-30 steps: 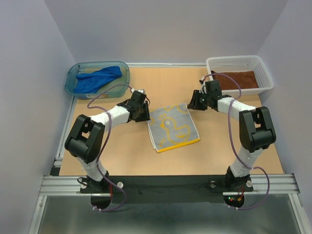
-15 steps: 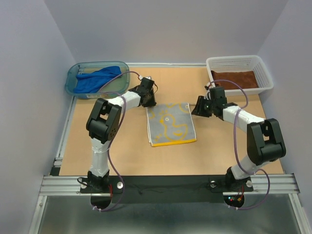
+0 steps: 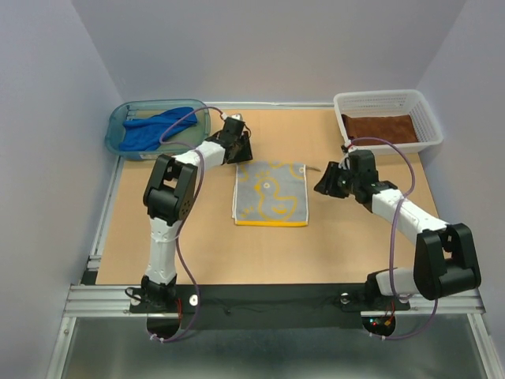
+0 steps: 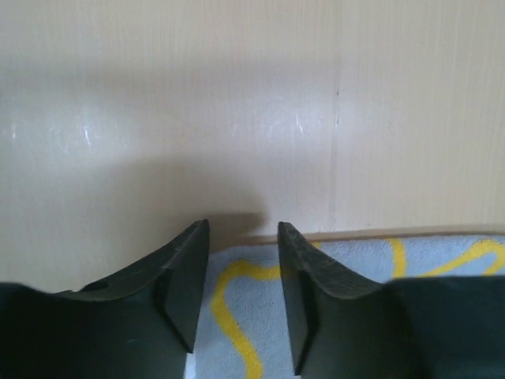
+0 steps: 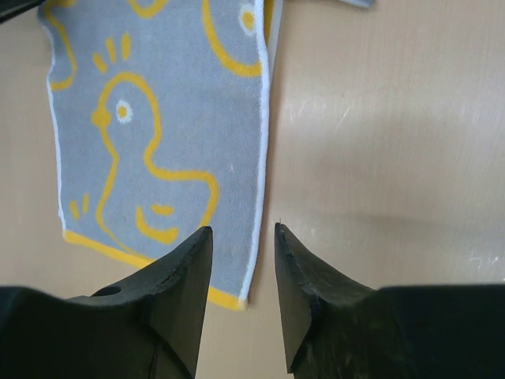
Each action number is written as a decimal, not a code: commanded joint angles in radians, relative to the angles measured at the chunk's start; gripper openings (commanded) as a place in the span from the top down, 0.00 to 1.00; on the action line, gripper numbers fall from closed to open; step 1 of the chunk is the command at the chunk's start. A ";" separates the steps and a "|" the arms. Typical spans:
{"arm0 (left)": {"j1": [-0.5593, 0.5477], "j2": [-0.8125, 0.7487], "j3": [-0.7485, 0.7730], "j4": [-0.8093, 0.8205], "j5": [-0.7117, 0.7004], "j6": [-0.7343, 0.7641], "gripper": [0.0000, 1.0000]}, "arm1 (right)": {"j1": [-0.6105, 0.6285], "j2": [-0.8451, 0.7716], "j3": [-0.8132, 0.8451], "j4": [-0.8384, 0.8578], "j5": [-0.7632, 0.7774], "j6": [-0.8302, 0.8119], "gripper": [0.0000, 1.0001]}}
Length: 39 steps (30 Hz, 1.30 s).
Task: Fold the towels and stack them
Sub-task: Fold the towel
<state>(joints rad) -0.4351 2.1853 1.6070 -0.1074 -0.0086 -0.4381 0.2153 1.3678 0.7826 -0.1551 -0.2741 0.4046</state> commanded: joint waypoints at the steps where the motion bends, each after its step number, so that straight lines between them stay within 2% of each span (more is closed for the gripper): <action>1: -0.002 -0.212 -0.136 0.028 0.004 -0.031 0.38 | -0.005 -0.053 -0.054 0.012 -0.037 0.063 0.57; 2: -0.007 -0.302 -0.218 0.025 -0.008 -0.046 0.31 | -0.005 -0.067 -0.075 0.011 -0.045 0.095 0.57; 4: -0.008 -0.445 -0.313 0.020 -0.017 -0.076 0.28 | -0.005 -0.079 -0.103 0.009 -0.065 0.128 0.57; 10: -0.010 -0.740 -0.654 -0.075 -0.027 -0.148 0.27 | 0.015 -0.110 -0.189 0.008 -0.134 0.243 0.57; 11: -0.010 -0.813 -0.695 -0.078 -0.018 -0.155 0.27 | 0.018 -0.111 -0.207 0.008 -0.131 0.250 0.57; 16: -0.019 -0.969 -0.915 -0.100 0.079 -0.237 0.27 | 0.041 -0.052 -0.209 0.012 -0.132 0.249 0.56; 22: -0.034 -0.998 -1.013 -0.110 0.110 -0.275 0.27 | 0.068 0.000 -0.210 0.011 -0.091 0.286 0.56; 33: -0.120 -0.863 -0.972 -0.124 0.151 -0.272 0.27 | 0.082 0.065 -0.209 0.061 -0.082 0.300 0.57; 38: -0.165 -0.834 -0.954 -0.138 0.144 -0.294 0.27 | 0.082 0.062 -0.204 0.068 -0.077 0.295 0.73; 39: -0.171 -0.831 -0.949 -0.141 0.142 -0.295 0.27 | 0.082 0.060 -0.204 0.068 -0.076 0.293 0.79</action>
<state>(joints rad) -0.5816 1.3365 0.6315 -0.2173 0.1318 -0.7155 0.2897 1.4220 0.5709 -0.1101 -0.3756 0.7071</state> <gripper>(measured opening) 0.731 0.284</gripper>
